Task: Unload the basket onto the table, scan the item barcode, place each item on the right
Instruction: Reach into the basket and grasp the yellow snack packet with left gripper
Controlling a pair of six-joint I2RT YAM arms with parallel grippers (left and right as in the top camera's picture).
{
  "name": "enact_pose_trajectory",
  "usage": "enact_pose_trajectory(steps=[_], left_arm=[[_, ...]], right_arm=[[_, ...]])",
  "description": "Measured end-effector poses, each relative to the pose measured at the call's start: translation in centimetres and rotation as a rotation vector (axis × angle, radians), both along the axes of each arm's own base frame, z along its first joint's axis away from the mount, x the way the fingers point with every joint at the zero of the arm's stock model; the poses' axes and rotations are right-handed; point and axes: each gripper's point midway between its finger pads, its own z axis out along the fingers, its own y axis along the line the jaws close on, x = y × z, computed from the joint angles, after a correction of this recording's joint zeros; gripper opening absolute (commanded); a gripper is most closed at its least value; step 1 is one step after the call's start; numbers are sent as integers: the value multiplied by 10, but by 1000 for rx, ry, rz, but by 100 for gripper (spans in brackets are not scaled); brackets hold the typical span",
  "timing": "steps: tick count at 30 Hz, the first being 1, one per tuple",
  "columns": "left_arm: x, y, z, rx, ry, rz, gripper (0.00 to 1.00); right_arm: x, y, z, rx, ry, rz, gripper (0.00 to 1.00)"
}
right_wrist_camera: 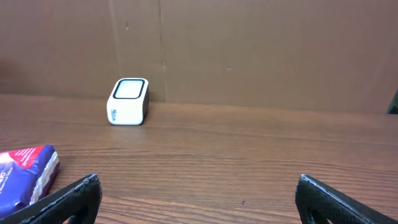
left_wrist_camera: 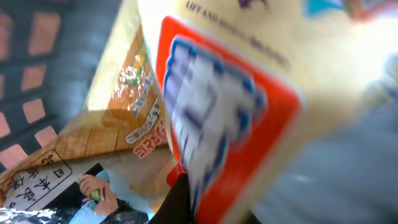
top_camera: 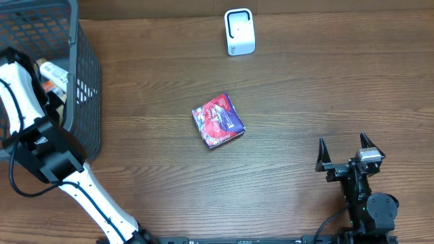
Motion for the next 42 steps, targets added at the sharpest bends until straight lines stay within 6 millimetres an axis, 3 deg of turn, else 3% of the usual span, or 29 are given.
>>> enact_pose_trajectory(steps=[4, 6, 9, 11, 13, 15, 18, 19, 23, 28, 31, 42], left_arm=[[18, 3, 38, 36, -136, 16, 4], [25, 3, 69, 70, -222, 18, 4], [29, -2, 121, 116, -361, 15, 4], [24, -14, 175, 150, -492, 3, 4], [16, -25, 211, 177, -574, -5, 4], [9, -32, 235, 198, -631, -12, 4], [3, -38, 252, 214, -667, -18, 9], [1, -39, 252, 215, -660, -16, 15], [-5, -35, 236, 211, -596, 9, 59], [-2, -28, 196, 180, -504, 30, 91], [1, -24, 162, 149, -441, 36, 96], [-6, -23, 52, 85, -291, 97, 98]], right_arm=[[0, 0, 0, 0, 1, 0, 100], [0, 0, 0, 0, 1, 0, 100], [0, 0, 0, 0, 0, 0, 100], [0, 0, 0, 0, 0, 0, 100], [0, 0, 0, 0, 0, 0, 100], [0, 0, 0, 0, 0, 0, 100], [0, 0, 0, 0, 0, 0, 100], [0, 0, 0, 0, 1, 0, 100], [0, 0, 0, 0, 1, 0, 100], [0, 0, 0, 0, 0, 0, 100], [0, 0, 0, 0, 1, 0, 100], [0, 0, 0, 0, 1, 0, 100]])
